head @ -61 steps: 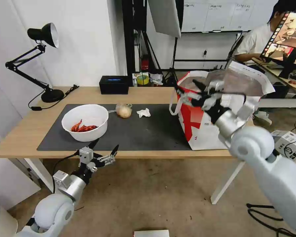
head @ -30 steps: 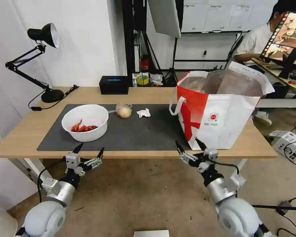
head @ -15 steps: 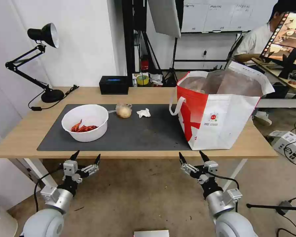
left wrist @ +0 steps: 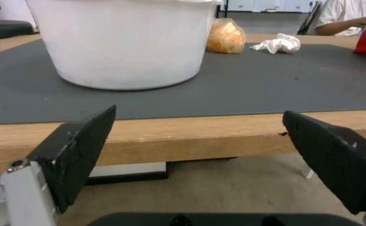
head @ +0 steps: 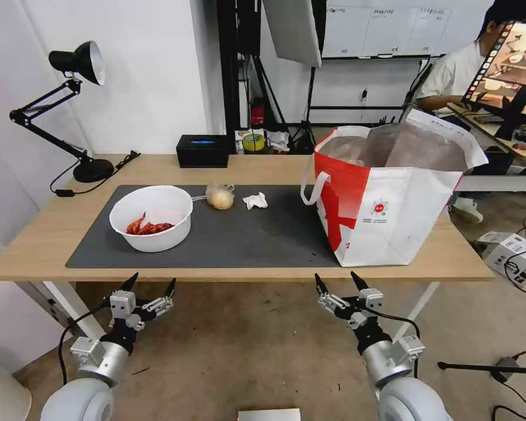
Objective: Pick up the trash from the table and place it into the takeout bag.
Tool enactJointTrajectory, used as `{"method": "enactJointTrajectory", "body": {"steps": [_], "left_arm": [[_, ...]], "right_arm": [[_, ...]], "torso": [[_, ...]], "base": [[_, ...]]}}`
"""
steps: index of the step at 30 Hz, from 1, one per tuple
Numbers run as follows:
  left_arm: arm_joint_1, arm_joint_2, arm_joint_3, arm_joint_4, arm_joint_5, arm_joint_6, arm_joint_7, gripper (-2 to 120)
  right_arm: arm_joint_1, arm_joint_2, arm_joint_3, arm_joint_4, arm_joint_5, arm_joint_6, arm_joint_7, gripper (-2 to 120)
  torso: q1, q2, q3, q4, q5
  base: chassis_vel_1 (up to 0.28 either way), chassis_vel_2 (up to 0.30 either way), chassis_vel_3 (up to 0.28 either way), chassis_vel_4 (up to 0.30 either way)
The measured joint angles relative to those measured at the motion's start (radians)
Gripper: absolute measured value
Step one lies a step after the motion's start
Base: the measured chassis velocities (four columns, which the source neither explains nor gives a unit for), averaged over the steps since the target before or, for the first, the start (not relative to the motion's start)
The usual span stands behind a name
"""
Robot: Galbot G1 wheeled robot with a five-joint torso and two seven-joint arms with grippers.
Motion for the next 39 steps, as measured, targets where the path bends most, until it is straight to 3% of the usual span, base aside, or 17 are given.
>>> {"method": "enactJointTrajectory", "body": {"steps": [16,24,33,39], "left_arm": [[-0.001,-0.001,-0.002,-0.008,0.003,-0.001,0.006,100],[0.0,0.002,-0.004,-0.023,0.001,-0.001,0.008,100],[0.002,-0.003,-0.015,-0.035,0.001,-0.001,0.033,100],[0.008,-0.003,-0.023,-0.045,0.003,0.002,0.033,100]], "right_arm": [[0.021,-0.005,-0.037,0.019,0.007,-0.008,0.007,100],[0.146,-0.053,-0.102,0.048,0.067,-0.085,0.001,100],[0.411,-0.094,-0.291,-0.034,0.136,-0.16,-0.008,100],[0.695,-0.063,-0.493,-0.154,0.224,-0.221,0.084,100]], "torso": [[0.0,0.0,0.0,0.0,0.0],[0.0,0.0,0.0,-0.0001,0.0001],[0.0,0.0,0.0,0.0002,-0.0001],[0.0,0.0,0.0,0.0002,0.0]], "base": [[0.0,0.0,0.0,0.0],[0.0,0.0,0.0,0.0],[0.0,0.0,0.0,0.0],[0.0,0.0,0.0,0.0]]}}
